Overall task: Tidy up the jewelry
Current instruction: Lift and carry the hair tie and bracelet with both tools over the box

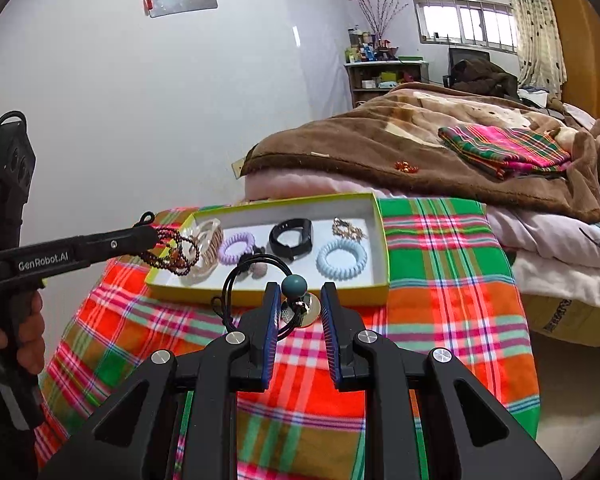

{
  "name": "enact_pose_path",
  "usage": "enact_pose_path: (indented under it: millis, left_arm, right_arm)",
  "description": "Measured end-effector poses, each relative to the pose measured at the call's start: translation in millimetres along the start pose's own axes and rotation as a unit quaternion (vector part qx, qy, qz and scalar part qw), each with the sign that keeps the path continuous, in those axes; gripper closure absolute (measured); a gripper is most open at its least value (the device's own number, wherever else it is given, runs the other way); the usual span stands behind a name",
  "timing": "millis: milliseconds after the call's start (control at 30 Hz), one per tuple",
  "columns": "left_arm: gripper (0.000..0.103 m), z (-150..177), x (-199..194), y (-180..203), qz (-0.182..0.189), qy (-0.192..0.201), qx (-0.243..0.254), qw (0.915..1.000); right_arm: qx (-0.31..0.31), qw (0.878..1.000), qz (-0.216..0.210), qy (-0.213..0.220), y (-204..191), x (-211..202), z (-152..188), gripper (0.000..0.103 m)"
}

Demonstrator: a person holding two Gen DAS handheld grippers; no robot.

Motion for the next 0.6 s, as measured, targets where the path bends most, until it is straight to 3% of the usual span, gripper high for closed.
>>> enact_pose_path:
  millis: [600]
  left_arm:
    - [0.089, -35, 43, -22, 0.019, -0.008, -0.022, 0.9995]
  right_arm:
    - [0.004, 1.0, 0.015, -0.024, -1, 49, -19, 0.082]
Point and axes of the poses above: each gripper's, at about its wrist camera, not at the fingertips, and x roughly the way its jaws point, y to its right, z to its underside, the point moved 3 cm from there along x, roughly the way its jaws point, and after that the axes turned 10 degrees about x, right-handed, at the moved point
